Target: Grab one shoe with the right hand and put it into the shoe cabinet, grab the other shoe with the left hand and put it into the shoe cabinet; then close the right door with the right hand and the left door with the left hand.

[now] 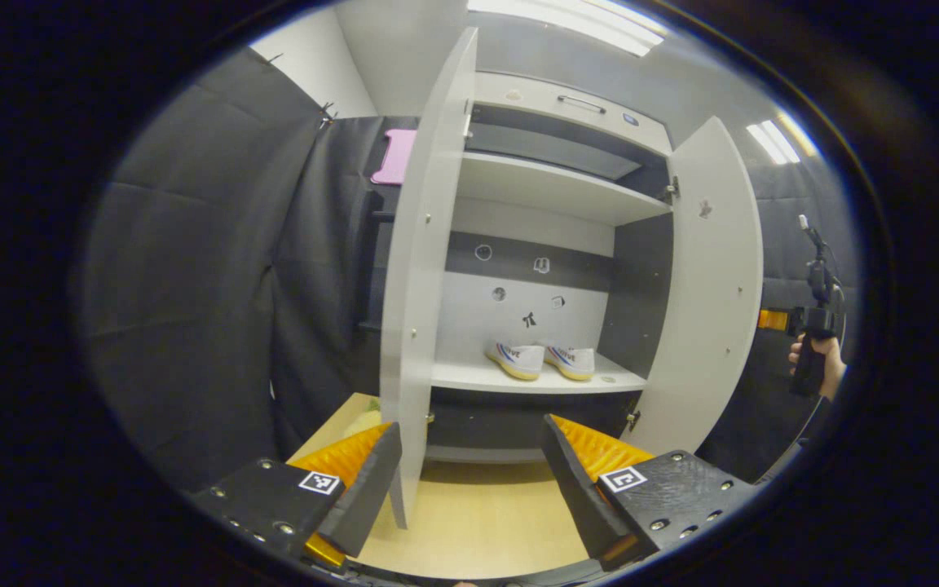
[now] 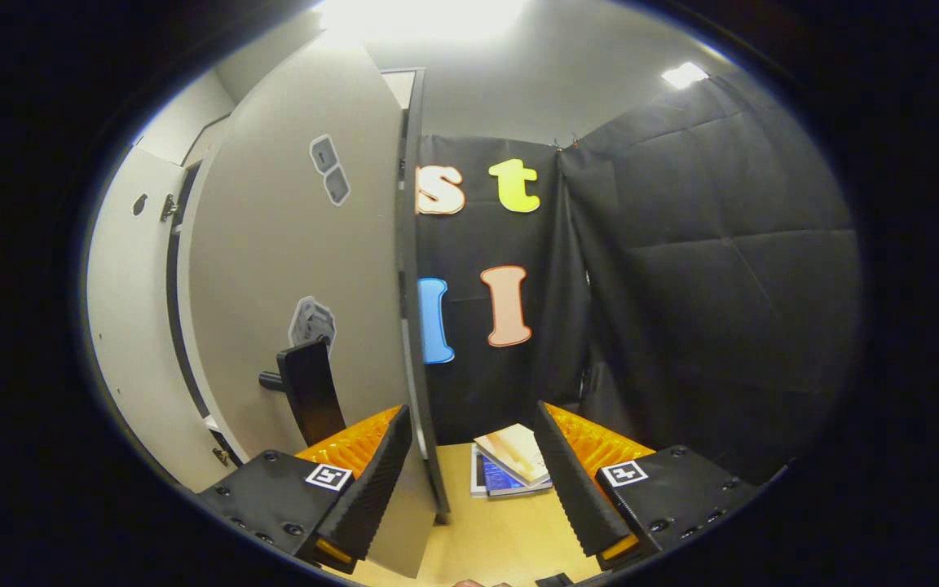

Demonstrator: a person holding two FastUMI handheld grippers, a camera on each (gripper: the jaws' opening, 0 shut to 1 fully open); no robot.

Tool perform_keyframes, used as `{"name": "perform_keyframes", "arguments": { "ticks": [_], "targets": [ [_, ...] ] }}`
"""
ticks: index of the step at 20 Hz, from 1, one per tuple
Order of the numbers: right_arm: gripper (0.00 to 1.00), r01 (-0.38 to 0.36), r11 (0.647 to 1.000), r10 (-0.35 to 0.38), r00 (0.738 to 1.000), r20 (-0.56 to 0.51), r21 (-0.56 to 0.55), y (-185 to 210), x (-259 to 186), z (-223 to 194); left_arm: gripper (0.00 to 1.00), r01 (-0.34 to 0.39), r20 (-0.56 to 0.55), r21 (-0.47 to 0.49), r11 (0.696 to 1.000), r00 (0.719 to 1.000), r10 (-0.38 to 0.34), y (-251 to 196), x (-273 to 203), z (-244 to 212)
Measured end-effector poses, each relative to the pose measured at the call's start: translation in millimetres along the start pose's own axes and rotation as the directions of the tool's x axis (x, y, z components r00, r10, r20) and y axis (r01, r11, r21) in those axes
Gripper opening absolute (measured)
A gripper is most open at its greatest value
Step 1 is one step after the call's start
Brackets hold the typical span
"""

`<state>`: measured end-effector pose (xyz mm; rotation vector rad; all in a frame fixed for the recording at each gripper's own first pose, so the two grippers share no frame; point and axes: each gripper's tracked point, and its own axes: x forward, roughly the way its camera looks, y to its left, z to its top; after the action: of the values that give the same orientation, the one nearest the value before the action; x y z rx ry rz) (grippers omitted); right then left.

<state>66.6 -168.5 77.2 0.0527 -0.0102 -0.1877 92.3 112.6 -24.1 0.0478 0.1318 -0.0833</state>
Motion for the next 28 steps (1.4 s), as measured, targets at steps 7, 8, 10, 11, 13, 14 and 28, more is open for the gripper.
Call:
{"name": "perform_keyframes", "arguments": {
  "ticks": [7, 8, 10, 11, 13, 14, 28],
  "targets": [
    [0.96, -0.186, 0.981, 0.188, 0.982, -0.034, 0.053, 98, 27, -6, 0.98, -0.130, 0.006, 0.091, 0.987, 0.991, 0.130, 45, -29, 8],
    [0.96, -0.197, 0.978, 0.200, 0.979, -0.045, 0.065, 108, 31, -9, 1.00, -0.148, 0.003, 0.085, 0.985, 0.989, 0.148, 50, -32, 9],
    [0.96, -0.181, 0.980, 0.186, 0.981, -0.056, 0.086, 117, 37, -15, 1.00, -0.174, -0.003, 0.064, 0.983, 0.985, 0.175, 62, -40, 10],
    [0.96, -0.171, 0.981, 0.177, 0.983, -0.055, 0.095, 115, 37, -15, 1.00, -0.190, -0.003, 0.056, 0.980, 0.982, 0.191, 68, -45, 11],
    [0.97, -0.167, 0.979, 0.176, 0.982, -0.069, 0.119, 115, 37, -22, 1.00, -0.216, 0.011, 0.053, 0.975, 0.976, 0.216, 82, -54, 20],
    [0.97, -0.168, 0.977, 0.180, 0.980, -0.087, 0.129, 116, 36, -29, 0.99, -0.227, 0.016, 0.058, 0.972, 0.974, 0.226, 90, -57, 23],
    [0.98, -0.013, 1.000, 0.011, 0.993, -0.118, -0.015, 57, -46, -57, 0.96, -0.145, 0.127, 0.021, 0.989, 0.982, 0.141, 192, 18, 124]
  ]
}}
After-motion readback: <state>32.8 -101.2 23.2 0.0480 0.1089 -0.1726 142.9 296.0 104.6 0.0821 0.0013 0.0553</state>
